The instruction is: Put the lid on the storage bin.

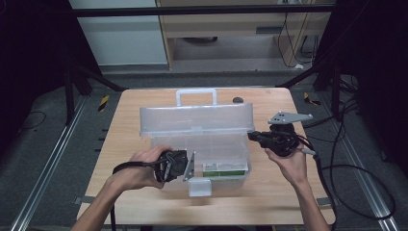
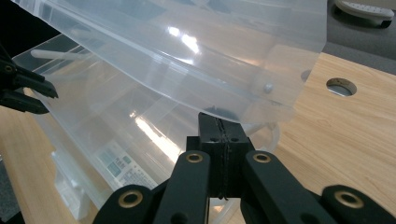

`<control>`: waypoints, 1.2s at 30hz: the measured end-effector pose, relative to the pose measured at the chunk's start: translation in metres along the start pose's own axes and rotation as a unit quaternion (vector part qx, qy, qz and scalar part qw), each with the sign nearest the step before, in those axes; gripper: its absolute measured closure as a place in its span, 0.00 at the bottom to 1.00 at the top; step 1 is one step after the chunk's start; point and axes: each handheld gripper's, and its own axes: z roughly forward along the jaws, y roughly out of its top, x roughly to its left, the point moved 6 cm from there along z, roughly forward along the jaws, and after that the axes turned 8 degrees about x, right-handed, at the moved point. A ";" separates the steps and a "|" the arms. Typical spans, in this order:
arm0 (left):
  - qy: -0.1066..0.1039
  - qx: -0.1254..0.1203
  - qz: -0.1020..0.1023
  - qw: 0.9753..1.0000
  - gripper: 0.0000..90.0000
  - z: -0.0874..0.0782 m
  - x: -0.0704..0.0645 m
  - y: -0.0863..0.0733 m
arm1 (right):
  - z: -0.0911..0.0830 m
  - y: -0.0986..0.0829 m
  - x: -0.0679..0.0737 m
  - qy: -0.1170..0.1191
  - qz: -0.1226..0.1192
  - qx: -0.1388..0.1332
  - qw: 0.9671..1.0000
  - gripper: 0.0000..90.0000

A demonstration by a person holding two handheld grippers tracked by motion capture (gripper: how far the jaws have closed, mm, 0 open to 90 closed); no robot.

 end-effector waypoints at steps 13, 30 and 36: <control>0.012 -0.062 -0.105 0.992 0.75 -0.031 0.008 -0.029 | 0.001 -0.005 0.003 0.001 -0.007 0.008 1.000 1.00; 0.019 -0.113 -0.271 0.956 0.78 -0.035 0.008 -0.087 | 0.002 -0.008 0.004 -0.003 -0.013 0.013 1.000 1.00; 0.028 -0.124 -0.326 0.937 0.82 -0.030 0.010 -0.105 | 0.002 -0.010 0.005 -0.008 -0.018 0.017 1.000 1.00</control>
